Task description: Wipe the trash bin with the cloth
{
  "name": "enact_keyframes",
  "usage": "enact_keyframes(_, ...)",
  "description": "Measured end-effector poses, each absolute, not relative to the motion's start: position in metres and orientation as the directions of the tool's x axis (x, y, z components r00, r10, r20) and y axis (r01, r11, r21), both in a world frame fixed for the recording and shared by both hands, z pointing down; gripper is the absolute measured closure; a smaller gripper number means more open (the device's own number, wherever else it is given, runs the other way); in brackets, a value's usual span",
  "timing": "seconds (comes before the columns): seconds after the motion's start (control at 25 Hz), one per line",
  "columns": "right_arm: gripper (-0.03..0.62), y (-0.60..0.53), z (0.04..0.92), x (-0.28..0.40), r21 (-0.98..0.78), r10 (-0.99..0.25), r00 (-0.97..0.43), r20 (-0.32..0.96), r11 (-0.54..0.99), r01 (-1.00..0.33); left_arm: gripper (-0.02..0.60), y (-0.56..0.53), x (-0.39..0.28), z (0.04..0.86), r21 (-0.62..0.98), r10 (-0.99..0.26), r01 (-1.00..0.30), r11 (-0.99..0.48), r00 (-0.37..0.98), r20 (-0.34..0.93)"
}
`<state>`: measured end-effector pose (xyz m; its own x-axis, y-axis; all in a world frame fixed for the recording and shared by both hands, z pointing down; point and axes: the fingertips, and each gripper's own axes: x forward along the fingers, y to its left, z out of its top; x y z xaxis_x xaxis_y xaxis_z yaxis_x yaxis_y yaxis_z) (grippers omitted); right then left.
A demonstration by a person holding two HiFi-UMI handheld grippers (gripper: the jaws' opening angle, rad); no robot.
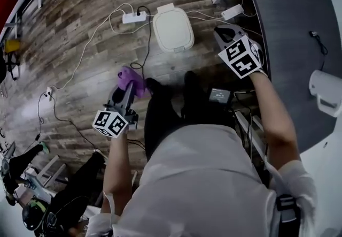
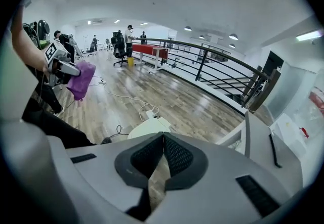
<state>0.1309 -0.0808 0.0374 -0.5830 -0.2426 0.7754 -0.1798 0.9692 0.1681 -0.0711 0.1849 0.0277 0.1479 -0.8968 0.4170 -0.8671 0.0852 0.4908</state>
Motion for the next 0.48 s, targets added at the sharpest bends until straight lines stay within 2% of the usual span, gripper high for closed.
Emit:
enact_keyframes(0.32, 0.586, -0.063, 0.003, 0.177, 0.208, -0.334, -0.57, 0.751, 0.938, -0.276, 0.482, 0.204, -0.053, -0.023, 0.477, -0.919, -0.877, 0.053, 0.144, 0.366)
enact_keyframes(0.48, 0.586, -0.03, -0.017, 0.19, 0.134, -0.346, -0.6, 0.721, 0.92, -0.368, 0.482, 0.219, -0.041, -0.047, 0.489, -0.935, -0.872, 0.009, 0.166, 0.314)
